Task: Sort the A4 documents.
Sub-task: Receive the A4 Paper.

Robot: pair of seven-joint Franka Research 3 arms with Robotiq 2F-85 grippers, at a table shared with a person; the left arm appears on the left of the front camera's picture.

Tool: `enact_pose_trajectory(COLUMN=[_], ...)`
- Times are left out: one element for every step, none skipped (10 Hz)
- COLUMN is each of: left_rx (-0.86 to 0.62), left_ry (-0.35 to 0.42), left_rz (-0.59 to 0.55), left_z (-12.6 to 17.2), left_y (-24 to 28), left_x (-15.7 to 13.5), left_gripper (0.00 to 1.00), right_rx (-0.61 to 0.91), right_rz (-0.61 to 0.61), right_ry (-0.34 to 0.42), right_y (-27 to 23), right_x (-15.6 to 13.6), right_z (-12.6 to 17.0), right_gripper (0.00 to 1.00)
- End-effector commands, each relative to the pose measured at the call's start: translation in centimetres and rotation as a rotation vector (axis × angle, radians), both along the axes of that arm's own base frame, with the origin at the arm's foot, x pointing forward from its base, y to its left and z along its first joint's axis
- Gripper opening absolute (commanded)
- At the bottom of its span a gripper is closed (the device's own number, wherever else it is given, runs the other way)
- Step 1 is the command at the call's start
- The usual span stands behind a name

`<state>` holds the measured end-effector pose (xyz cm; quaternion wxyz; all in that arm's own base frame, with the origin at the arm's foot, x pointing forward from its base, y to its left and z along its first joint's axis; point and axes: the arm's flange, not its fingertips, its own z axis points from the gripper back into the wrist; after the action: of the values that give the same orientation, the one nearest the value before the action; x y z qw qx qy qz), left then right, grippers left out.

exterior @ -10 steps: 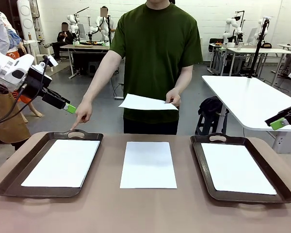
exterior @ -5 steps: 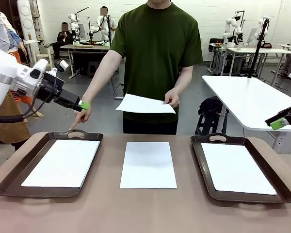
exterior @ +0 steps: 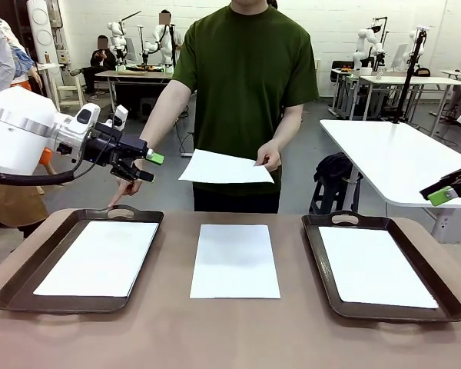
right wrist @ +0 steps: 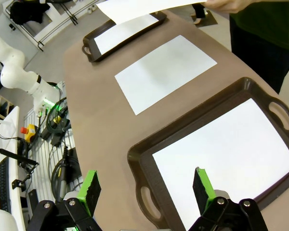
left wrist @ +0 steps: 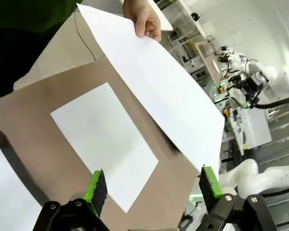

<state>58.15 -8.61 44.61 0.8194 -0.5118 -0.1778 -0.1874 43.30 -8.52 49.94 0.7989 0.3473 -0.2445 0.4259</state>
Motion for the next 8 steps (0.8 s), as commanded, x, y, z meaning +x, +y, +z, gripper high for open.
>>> enact_pose_trajectory(left_rx=[-0.082,-0.118,-0.147,-0.171,-0.197,-0.213,-0.225,-0.226], left_ry=[0.05,0.064,0.087,0.114,0.142,0.157,0.164,0.173], left_rz=[0.037,0.056,0.073,0.083,0.083,0.082,0.083,0.074], left_z=[0.5,0.3,-0.1,-0.5,-0.9,-1.1,-1.2,-1.1], left_y=[-0.5,-0.7,-1.0,-1.3,-1.8,-2.3,-2.9,-3.4], left_x=[1.7,2.1,2.6,2.8,3.3,3.6,4.0,4.3], left_gripper=[1.0,1.0,1.0,1.0,1.0,1.0,1.0,1.0], right_rx=[0.003,0.003,0.003,0.003,0.003,0.003,0.003,0.003], right_rz=[0.007,0.007,0.007,0.007,0.007,0.007,0.007,0.007], right_ry=[-0.002,-0.002,-0.002,-0.002,-0.002,-0.002,-0.002,-0.002], right_y=[0.0,0.0,0.0,0.0,0.0,0.0,0.0,0.0], right_x=[-0.1,-0.1,-0.1,-0.1,-0.1,-0.1,-0.1,-0.1], right_z=[0.0,0.0,0.0,0.0,0.0,0.0,0.0,0.0], right_gripper=[1.0,1.0,1.0,1.0,1.0,1.0,1.0,1.0])
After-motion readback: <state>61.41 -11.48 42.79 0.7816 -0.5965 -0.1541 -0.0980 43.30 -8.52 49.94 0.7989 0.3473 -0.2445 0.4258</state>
